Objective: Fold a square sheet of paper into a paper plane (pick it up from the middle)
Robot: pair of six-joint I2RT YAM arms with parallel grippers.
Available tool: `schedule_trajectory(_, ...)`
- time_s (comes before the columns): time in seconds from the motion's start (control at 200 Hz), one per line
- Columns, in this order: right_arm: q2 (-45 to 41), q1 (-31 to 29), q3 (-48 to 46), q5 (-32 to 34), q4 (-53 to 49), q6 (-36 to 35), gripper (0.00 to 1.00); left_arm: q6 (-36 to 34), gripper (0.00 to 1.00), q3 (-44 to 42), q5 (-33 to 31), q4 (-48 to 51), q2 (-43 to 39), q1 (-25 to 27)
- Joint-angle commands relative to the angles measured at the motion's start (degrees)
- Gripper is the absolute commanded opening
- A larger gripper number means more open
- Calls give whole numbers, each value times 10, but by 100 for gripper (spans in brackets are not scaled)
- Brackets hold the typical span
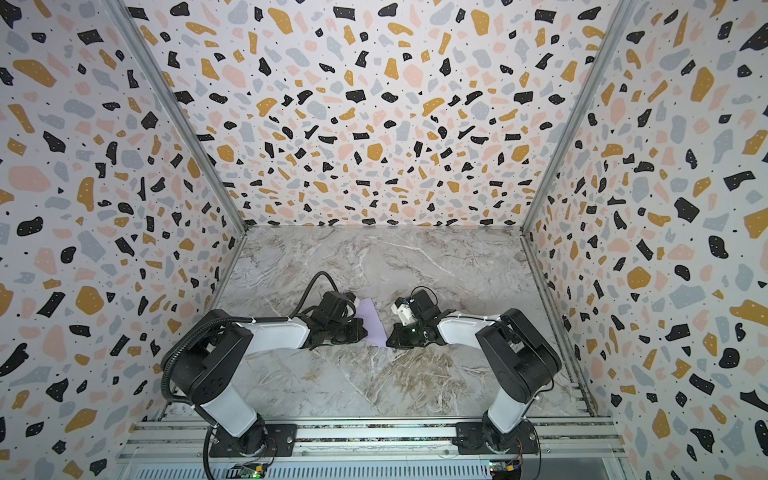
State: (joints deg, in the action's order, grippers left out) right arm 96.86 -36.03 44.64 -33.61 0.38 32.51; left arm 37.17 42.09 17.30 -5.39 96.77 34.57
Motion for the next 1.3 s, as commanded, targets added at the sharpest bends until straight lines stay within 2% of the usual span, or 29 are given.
schedule_trajectory(0.0,9,-3,14,2,-9,7,10,-15,0,-9,-58,95,22,-4)
schedule_trajectory(0.2,18,-3,4,30,-36,-2,10,-27,0,6,-55,107,16,-3)
schedule_trajectory(0.31,31,-4,1,46,-53,-8,10,-52,3,33,-60,136,5,-1)
schedule_trajectory(0.456,49,-4,0,69,-74,-10,10,-93,7,69,-109,197,5,5)
schedule_trajectory(0.576,57,-4,1,78,-79,-8,10,-108,8,75,-126,221,10,6)
schedule_trajectory(1.116,68,-4,9,92,-92,-12,10,-127,9,116,-236,306,3,6)
schedule_trajectory(1.297,63,-4,12,92,-93,-15,10,-126,10,133,-194,281,-54,6)
